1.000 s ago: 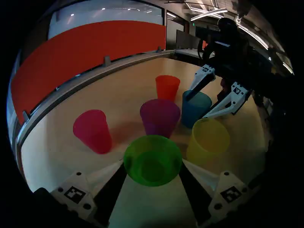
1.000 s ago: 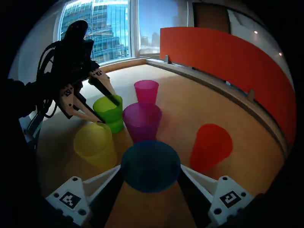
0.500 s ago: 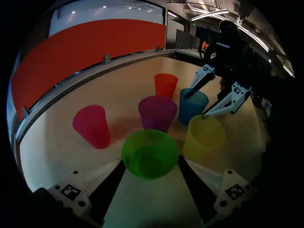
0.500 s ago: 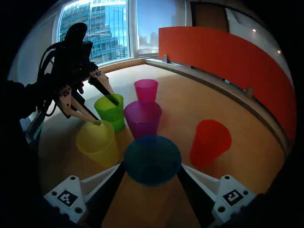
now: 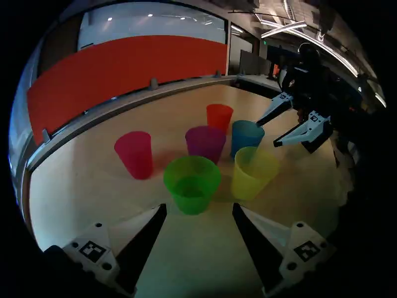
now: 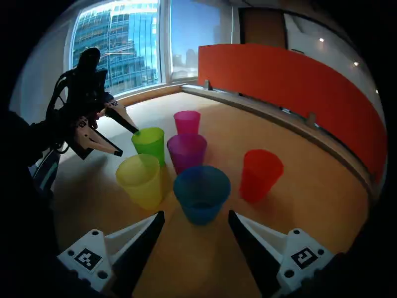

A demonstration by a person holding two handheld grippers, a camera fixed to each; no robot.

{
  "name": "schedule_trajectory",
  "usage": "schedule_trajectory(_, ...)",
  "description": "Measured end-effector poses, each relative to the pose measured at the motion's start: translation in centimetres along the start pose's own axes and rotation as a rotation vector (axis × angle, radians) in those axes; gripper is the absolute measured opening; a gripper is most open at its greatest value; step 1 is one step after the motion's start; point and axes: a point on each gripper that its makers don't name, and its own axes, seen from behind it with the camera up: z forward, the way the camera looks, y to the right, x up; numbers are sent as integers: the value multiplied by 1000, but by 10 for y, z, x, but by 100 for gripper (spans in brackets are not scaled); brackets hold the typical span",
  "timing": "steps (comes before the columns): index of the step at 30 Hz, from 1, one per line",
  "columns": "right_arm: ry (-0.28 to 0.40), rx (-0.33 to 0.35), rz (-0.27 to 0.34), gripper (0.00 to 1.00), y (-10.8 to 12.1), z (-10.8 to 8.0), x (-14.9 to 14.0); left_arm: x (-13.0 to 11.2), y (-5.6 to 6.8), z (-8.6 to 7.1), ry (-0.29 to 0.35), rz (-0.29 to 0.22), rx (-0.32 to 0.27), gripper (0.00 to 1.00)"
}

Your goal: Pour water

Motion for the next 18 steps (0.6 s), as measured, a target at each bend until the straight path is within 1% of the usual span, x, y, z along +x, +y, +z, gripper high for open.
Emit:
schedule_trajectory(3,24,-16,12,100,-3,-12,1,1,6,-12,29,-16,6,99)
schedule_trajectory(6,46,-32,21,100,-7,-24,0,3,9,-23,61,-27,25,99)
schedule_trajectory(11,89,-67,29,100,-10,-39,3,6,13,-36,113,-41,61,99)
schedule_trajectory(15,135,-101,40,100,-10,-48,11,11,10,-45,164,-53,107,99)
schedule_trajectory(18,178,-134,46,100,-8,-54,18,18,3,-53,213,-65,157,99)
